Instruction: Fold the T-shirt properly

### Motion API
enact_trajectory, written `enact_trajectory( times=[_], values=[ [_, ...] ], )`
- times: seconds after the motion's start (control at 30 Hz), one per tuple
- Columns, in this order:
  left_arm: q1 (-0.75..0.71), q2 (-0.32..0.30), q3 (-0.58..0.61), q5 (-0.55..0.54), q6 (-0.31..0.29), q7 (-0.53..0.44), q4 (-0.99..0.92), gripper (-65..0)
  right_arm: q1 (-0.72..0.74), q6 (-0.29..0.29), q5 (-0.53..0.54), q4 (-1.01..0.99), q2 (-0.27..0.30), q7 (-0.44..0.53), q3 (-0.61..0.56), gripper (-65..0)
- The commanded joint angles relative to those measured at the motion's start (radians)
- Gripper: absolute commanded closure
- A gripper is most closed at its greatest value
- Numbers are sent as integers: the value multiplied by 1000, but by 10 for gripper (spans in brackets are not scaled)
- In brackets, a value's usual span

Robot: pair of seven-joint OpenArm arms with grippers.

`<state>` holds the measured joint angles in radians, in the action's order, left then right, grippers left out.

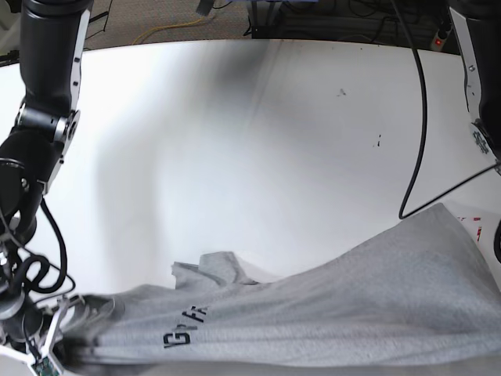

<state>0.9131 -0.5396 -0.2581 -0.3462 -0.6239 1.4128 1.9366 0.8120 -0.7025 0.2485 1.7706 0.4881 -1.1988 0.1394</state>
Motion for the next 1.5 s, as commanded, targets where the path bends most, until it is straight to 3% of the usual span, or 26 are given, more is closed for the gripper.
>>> enact_trajectory(
  times=[0.0, 0.07, 0.3, 0.47, 0.7, 0.9, 1.13, 1.3, 1.47],
  values=[
    [-105, -1, 1, 2, -49, -17, 54, -10, -84, 4, -19, 78, -2, 12, 64, 0],
    [-190, -1, 1, 0, -74, -17, 70, -10, -199, 4, -19, 122, -24, 12, 127, 0],
    [-417, -1, -5, -1, -74, -17, 76, -6, -500, 4, -19, 190, -101, 13, 279, 0],
    [-605, 0, -11, -1, -74, -17, 77, -6, -650, 4, -19, 194, -147, 18, 309, 0],
    [-880, 72, -79, -1, -74, -17, 80, -4, -788, 4, -19, 193, -200, 18, 394, 0],
    [-1064, 143, -151, 2, -74, -17, 79, -4, -871, 4, -19, 190, -214, 18, 409, 0],
    [-1251, 189, -234, 8, -74, -117, 76, -4, -965, 4, -19, 193, -263, 18, 452, 0],
    [-1285, 187, -240, 8, -74, -200, 73, -4, -983, 4, -19, 190, -263, 20, 457, 0],
    [-1158, 184, -234, 11, -74, -200, 40, -7, -960, 4, -28, 186, -262, 30, 457, 0]
  ],
)
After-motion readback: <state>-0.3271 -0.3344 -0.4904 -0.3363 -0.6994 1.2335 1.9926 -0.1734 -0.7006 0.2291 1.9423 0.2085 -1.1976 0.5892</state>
